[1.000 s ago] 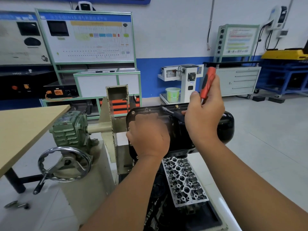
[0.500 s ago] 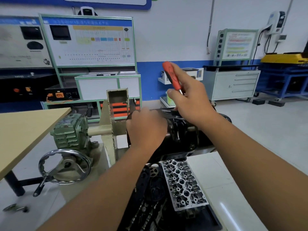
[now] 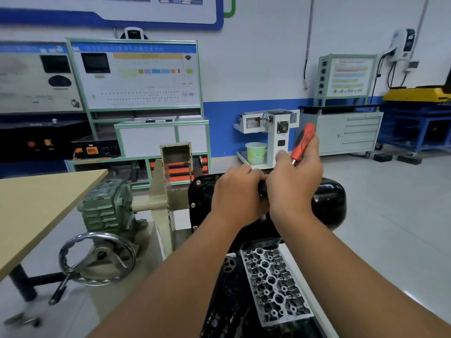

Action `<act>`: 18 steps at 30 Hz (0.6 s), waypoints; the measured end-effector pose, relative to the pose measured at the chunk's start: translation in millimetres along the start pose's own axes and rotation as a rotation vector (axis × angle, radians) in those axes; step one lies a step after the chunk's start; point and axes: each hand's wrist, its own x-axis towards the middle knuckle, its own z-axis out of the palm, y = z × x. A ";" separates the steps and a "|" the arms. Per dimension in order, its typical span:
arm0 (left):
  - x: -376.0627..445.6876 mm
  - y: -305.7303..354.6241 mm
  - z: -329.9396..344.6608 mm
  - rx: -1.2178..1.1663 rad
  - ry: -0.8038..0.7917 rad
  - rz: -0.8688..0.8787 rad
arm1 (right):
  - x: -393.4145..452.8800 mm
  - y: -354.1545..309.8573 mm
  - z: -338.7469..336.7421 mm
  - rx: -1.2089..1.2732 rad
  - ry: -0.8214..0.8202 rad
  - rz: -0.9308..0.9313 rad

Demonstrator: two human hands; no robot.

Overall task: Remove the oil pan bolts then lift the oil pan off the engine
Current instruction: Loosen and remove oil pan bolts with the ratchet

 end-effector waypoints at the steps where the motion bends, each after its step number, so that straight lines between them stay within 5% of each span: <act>1: -3.5 1.3 -1.3 -0.002 0.015 0.010 | 1.1 1.6 0.7 0.021 0.027 0.032; 7: -8.6 1.9 -4.3 0.017 -0.011 0.036 | -4.4 7.0 -1.3 0.128 0.014 0.081; 15: -13.8 1.1 0.0 -0.010 0.017 -0.109 | -9.2 -0.3 -22.4 -0.294 -0.682 -0.340; 18: -9.8 -2.1 0.5 -0.027 -0.030 -0.209 | -14.5 1.5 -26.7 -0.403 -0.746 -0.501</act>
